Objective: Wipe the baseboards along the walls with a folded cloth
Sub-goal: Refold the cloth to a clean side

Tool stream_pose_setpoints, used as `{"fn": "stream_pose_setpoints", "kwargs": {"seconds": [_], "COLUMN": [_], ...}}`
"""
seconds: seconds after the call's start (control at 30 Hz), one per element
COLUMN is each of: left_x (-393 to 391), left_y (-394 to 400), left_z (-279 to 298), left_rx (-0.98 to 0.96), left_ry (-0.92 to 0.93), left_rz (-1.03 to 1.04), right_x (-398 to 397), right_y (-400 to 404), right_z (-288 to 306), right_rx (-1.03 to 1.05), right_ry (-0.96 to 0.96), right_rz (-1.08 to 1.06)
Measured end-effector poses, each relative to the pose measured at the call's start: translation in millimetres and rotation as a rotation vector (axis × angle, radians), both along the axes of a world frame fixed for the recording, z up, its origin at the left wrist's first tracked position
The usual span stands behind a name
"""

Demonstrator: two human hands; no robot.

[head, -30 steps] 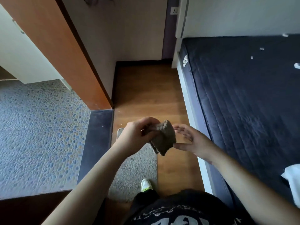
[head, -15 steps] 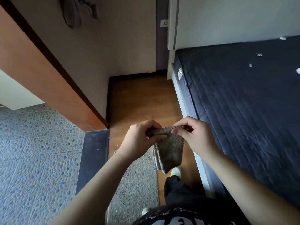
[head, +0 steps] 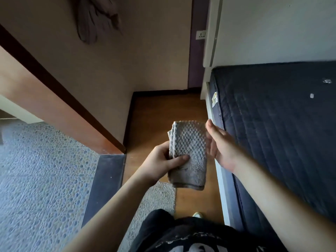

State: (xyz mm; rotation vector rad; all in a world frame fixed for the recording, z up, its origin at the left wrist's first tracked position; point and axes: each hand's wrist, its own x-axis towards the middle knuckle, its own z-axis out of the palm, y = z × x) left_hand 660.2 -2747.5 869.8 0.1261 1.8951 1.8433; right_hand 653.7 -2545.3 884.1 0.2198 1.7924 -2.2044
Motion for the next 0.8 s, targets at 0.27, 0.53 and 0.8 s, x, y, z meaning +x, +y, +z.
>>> {"fn": "stream_pose_setpoints", "kwargs": {"seconds": [0.27, 0.53, 0.8], "left_x": [-96.0, -214.6, -322.9], "left_y": [-17.6, -63.9, -84.6], "left_z": [-5.3, -11.4, -10.4], "left_rx": [0.126, 0.014, -0.04], "left_ry": [-0.07, -0.106, 0.033], "left_rz": [0.129, 0.109, 0.237], "right_x": [-74.3, -191.9, -260.7], "right_y": [-21.7, -52.4, -60.4], "right_z": [-36.2, -36.8, -34.0], "right_rx": [0.041, 0.21, 0.144], "right_ry": [-0.03, -0.076, -0.129], "right_rz": [0.185, 0.266, 0.229]}}
